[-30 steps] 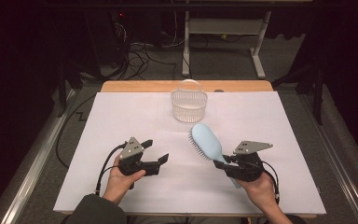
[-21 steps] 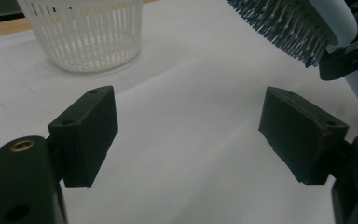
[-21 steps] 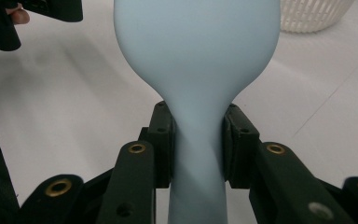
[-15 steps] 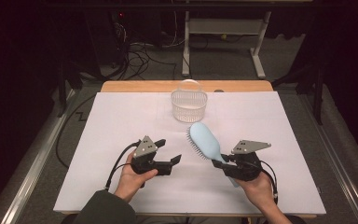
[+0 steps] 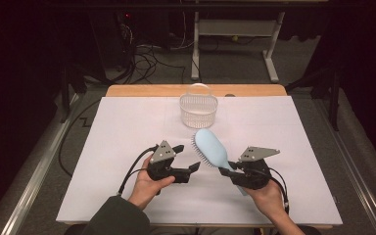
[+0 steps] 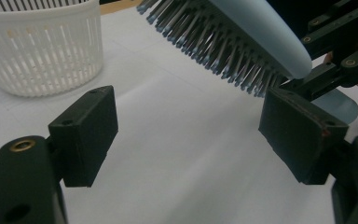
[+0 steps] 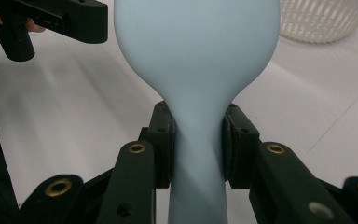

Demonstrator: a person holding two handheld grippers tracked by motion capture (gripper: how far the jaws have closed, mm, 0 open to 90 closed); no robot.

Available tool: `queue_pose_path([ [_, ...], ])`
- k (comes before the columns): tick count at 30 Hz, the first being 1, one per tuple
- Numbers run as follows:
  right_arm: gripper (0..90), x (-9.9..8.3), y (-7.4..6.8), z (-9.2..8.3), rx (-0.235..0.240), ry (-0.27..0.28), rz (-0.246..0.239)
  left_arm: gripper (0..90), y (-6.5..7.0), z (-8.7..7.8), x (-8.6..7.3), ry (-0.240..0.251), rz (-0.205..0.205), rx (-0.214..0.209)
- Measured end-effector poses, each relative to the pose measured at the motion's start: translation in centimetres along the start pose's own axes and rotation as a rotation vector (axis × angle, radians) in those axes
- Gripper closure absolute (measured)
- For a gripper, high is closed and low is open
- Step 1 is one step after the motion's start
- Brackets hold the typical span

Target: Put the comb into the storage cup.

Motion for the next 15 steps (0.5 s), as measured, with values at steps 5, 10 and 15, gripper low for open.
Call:
queue_pose_path([
  [5, 70.4, 0.2, -0.1, 0.2, 0.001, -0.002, -0.007, 20.4, 0.5, 0.3, 0.6, 0.013, 0.010, -0.015],
  [10, 70.4, 0.4, -0.1, 0.3, -0.005, 0.001, -0.010, 19.9, 1.0, 0.7, 1.1, 0.016, 0.018, -0.034],
  [15, 70.3, 0.5, -0.1, 0.3, -0.007, 0.003, -0.012, 19.3, 1.4, 1.0, 1.4, 0.023, 0.015, -0.051],
])
Point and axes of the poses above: each handheld gripper's, and its own axes: z roughly forward along the jaws, x roughly out of its top, y roughly to its right, the point moved 3 cm from there along z, roughly forward along the jaws, and after that the axes turned 12 degrees about -y, right-handed, at the moved point
